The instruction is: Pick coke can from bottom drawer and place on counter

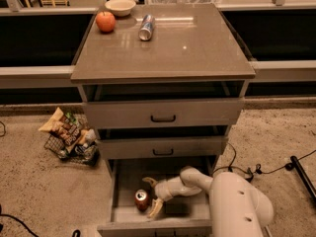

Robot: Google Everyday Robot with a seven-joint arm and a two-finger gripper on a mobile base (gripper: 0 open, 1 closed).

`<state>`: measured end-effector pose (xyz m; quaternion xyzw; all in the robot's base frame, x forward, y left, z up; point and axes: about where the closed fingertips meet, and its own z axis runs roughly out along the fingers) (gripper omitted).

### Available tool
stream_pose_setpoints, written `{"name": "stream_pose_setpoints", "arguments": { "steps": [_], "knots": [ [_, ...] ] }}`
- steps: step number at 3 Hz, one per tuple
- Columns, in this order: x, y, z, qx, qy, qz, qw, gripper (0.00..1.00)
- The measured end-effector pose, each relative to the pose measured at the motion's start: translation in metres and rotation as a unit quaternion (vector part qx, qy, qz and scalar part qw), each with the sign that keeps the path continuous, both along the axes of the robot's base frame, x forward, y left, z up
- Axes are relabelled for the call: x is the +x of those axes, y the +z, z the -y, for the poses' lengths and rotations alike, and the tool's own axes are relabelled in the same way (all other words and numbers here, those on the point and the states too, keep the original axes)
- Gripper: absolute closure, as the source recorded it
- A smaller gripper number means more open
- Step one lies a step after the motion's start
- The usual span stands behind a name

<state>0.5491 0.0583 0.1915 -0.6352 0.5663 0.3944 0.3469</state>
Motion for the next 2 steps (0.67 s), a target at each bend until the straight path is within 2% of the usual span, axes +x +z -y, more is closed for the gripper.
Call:
{"name": "stream_pose_setpoints", "arguments": {
  "steps": [1,2],
  "knots": [
    [0.001,-0.0082,-0.0091,0.015,0.004,-0.003,0.9999,0.18],
    [0.0017,-0.0137,-0.016,0.027,0.009,-0.006,0.9996,0.41]
  ]
}}
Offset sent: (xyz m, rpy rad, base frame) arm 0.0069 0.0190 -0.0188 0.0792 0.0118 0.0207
